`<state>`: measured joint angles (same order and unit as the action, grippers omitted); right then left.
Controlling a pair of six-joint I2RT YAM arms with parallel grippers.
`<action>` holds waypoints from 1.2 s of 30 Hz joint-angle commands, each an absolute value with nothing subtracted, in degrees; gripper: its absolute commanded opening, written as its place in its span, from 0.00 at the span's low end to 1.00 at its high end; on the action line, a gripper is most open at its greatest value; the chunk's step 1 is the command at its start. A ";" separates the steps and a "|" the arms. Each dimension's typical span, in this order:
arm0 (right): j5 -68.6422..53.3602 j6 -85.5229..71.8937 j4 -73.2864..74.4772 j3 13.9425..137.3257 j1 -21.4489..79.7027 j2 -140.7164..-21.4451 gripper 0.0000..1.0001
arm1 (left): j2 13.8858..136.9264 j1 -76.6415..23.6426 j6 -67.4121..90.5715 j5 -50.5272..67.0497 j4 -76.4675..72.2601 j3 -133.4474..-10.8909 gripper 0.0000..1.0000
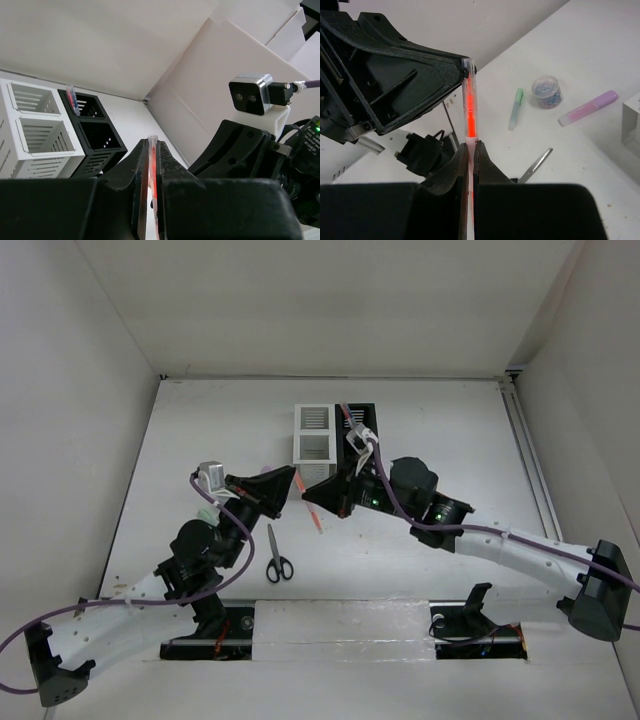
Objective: Sort the stationery into containers
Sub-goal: Close the pen cap on the pen.
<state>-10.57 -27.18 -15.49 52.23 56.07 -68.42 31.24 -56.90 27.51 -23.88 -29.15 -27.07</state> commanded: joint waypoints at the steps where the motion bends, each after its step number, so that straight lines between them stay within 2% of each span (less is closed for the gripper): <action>1: -8.61 -26.54 -26.81 57.04 52.92 -65.65 0.00 | 32.86 -57.92 26.89 -16.96 -23.38 -24.87 0.00; 21: -12.13 -26.02 -28.55 61.44 51.06 -69.16 0.00 | 34.01 -57.92 25.66 -13.10 -26.28 -23.29 0.00; 25: -17.03 -23.21 -32.60 60.57 50.54 -69.17 0.00 | 34.01 -57.92 25.66 -13.10 -26.28 -23.29 0.00; 34: -17.58 -18.99 -36.83 54.06 52.29 -71.10 0.00 | 31.56 -57.92 27.77 -17.84 -18.98 -31.72 0.00; 36: -17.06 -18.28 -37.35 53.36 52.82 -71.10 0.00 | 30.86 -57.92 28.38 -17.84 -18.37 -32.51 0.11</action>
<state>-20.16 -20.97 -22.68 52.95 52.66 -71.68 31.42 -56.53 26.26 -22.52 -26.33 -30.87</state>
